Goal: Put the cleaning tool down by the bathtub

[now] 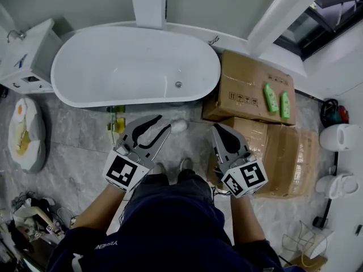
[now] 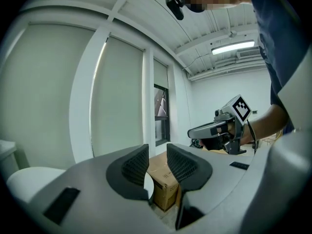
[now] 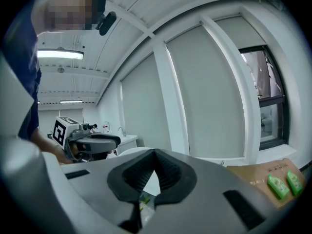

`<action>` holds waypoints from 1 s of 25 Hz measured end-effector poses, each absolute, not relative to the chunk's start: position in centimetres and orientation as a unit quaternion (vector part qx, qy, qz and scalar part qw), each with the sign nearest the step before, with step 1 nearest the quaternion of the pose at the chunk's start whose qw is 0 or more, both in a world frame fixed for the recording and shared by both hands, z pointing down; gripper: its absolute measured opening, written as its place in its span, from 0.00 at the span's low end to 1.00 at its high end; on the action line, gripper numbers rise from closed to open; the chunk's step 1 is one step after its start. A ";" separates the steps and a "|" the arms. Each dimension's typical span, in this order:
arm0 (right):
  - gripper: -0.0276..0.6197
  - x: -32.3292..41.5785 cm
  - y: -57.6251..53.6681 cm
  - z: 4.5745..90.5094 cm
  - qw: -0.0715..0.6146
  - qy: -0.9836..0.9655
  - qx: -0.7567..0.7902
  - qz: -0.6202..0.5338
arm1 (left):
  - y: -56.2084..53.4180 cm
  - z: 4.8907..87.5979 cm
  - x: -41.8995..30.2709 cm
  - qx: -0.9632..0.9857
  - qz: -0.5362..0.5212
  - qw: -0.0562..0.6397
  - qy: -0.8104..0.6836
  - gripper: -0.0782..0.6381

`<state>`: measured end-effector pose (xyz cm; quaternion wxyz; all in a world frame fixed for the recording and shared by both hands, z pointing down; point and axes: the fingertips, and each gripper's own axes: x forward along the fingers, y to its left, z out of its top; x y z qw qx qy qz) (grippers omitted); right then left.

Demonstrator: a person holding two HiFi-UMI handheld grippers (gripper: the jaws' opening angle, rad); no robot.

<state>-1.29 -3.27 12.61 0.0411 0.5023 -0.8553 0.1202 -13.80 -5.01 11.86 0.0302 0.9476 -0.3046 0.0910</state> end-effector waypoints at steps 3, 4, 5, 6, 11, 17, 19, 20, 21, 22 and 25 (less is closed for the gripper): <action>0.05 -1.0 -4.2 12.1 0.041 -0.863 0.490 0.116 | -5.6 11.5 -13.2 0.945 0.088 0.029 -0.314 0.27; 0.05 -0.9 -4.5 11.9 0.041 -0.866 0.485 0.115 | -5.7 11.4 -13.1 0.944 0.088 0.028 -0.318 0.26; 0.05 -1.0 -4.7 11.8 0.041 -0.869 0.480 0.114 | -5.8 11.4 -13.0 0.942 0.089 0.028 -0.321 0.25; 0.05 -1.0 -5.0 11.8 0.041 -0.871 0.476 0.113 | -5.9 11.4 -12.9 0.941 0.089 0.028 -0.325 0.24; 0.05 -0.8 -6.3 11.8 0.042 -0.881 0.458 0.111 | -6.7 11.4 -12.6 0.935 0.090 0.030 -0.342 0.20; 0.05 -0.5 -7.4 11.5 0.038 -0.890 0.441 0.111 | -7.6 11.1 -12.0 0.930 0.090 0.033 -0.355 0.18; 0.05 -0.4 -7.8 11.3 0.036 -0.892 0.437 0.110 | -7.8 11.0 -11.8 0.929 0.090 0.032 -0.357 0.17; 0.05 -0.4 -7.9 11.2 0.035 -0.893 0.434 0.110 | -7.9 11.0 -11.8 0.929 0.091 0.032 -0.357 0.17; 0.05 -0.4 -8.1 11.1 0.035 -0.894 0.432 0.110 | -8.1 10.9 -11.7 0.929 0.091 0.031 -0.358 0.17; 0.05 -0.4 -8.3 11.0 0.035 -0.896 0.430 0.109 | -8.2 10.9 -11.6 0.928 0.092 0.031 -0.359 0.17; 0.05 -0.5 -8.6 10.9 0.036 -0.899 0.421 0.110 | -8.6 10.7 -11.3 0.927 0.092 0.030 -0.362 0.16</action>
